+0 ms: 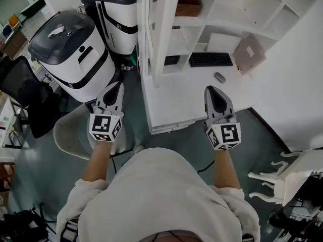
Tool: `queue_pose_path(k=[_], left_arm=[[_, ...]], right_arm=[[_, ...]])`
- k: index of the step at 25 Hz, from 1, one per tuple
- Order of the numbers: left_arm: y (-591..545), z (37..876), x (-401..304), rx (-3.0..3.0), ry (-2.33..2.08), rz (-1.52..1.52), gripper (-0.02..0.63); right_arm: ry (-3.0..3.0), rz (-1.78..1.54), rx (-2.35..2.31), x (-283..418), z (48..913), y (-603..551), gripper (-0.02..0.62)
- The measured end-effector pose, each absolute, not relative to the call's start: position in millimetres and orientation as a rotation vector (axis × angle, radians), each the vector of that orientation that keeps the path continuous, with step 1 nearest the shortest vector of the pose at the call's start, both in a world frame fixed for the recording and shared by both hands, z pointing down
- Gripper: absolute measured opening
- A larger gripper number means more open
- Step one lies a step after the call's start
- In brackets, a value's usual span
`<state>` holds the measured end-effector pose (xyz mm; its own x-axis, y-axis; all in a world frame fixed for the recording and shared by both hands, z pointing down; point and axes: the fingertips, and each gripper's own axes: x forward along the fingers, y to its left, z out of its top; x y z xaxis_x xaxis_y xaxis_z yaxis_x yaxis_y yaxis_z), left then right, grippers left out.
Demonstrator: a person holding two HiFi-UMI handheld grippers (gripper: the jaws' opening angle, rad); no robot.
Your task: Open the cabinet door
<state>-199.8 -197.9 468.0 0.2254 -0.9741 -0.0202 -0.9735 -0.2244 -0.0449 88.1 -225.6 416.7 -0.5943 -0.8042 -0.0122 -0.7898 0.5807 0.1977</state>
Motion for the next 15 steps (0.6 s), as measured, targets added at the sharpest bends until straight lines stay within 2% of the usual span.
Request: queue_pose_path(k=[4,15], left_arm=[[-197,469,-203,-2.419,1.924,-0.025,-0.002],[-192,472,-207,-2.417,1.931,-0.031,-0.002]], right_arm=[[-2.713,-0.231,1.393,90,429,-224,0.005],[-2.715,-0.189,1.404,87,442,-222,0.003]])
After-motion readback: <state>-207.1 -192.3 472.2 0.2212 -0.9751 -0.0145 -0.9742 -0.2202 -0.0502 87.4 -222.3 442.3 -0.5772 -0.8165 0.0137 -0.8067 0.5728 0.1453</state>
